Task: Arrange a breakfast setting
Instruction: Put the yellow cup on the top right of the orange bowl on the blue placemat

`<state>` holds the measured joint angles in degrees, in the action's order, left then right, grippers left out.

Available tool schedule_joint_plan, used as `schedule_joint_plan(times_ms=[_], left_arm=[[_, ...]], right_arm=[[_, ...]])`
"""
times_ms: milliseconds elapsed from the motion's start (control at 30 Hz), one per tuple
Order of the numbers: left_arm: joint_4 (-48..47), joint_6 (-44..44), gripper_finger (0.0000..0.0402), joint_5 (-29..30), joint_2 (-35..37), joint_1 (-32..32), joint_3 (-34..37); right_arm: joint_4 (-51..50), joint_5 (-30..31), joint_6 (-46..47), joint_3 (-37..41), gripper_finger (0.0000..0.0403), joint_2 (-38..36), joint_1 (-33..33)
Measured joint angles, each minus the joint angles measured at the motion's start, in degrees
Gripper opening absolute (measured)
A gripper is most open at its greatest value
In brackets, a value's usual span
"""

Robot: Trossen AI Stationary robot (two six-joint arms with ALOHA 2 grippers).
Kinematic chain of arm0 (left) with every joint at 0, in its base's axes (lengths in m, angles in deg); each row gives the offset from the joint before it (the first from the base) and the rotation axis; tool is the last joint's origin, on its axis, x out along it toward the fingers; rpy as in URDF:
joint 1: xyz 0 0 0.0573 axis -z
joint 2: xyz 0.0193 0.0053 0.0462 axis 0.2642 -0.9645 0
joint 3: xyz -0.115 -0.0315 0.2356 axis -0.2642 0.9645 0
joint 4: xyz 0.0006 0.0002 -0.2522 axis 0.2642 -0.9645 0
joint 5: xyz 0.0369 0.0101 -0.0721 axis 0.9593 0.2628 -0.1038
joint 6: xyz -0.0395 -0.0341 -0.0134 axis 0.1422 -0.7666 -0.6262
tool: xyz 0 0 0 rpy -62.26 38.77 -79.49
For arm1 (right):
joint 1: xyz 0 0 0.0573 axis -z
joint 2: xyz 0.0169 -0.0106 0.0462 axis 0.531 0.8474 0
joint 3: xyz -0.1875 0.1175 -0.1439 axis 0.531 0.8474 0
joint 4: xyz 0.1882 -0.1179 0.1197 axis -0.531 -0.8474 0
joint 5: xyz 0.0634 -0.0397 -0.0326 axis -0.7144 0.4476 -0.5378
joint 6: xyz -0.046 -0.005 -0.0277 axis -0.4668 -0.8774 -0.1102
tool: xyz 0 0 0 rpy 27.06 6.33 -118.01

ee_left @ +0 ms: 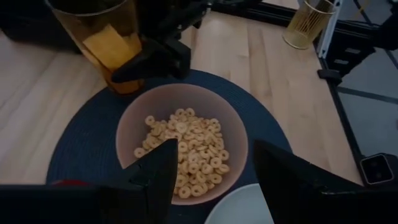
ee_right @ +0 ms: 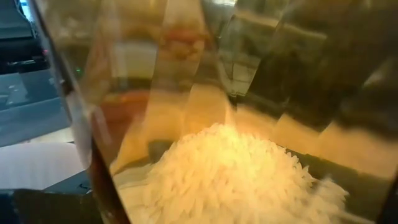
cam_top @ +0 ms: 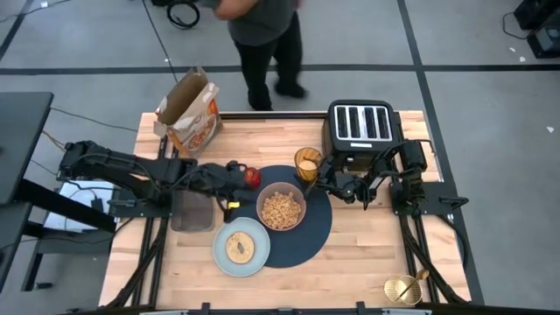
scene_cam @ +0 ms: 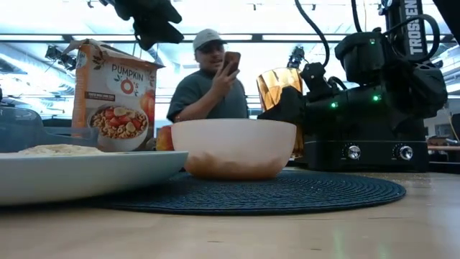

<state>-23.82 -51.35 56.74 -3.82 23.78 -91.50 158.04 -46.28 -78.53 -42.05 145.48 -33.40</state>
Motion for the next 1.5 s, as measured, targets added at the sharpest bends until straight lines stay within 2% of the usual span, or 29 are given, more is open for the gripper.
schedule_joint_plan(times_ms=[167, 433, 767, 1400, 1500], left_arm=[[0.46, -0.3, 0.0212, 0.0, 0.0, 0.48, 0.0], [2.56, -0.34, 0.0212, 0.04, 0.0, 0.47, 0.0], [2.58, 0.07, 0.0212, 0.02, 0.0, 0.47, 0.0], [2.5, 1.59, 0.0212, 0.02, 0.0, 0.47, 0.0], [2.5, 1.59, 0.0212, 0.02, 0.0, 0.47, 0.0]], right_arm=[[-0.23, -0.41, -0.71, -0.02, 0.0353, 0.19, 0.72], [3.54, 0.47, 1.45, -0.16, 0.0353, 5.66, -0.75], [3.45, 1.88, -3.0, -0.26, 0.0353, 3.86, -0.6], [0.13, -0.33, 0.11, -0.31, 0.0353, 3.58, 1.51], [0.0, -0.46, 0.84, -0.28, 0.0366, 3.58, 1.51]])
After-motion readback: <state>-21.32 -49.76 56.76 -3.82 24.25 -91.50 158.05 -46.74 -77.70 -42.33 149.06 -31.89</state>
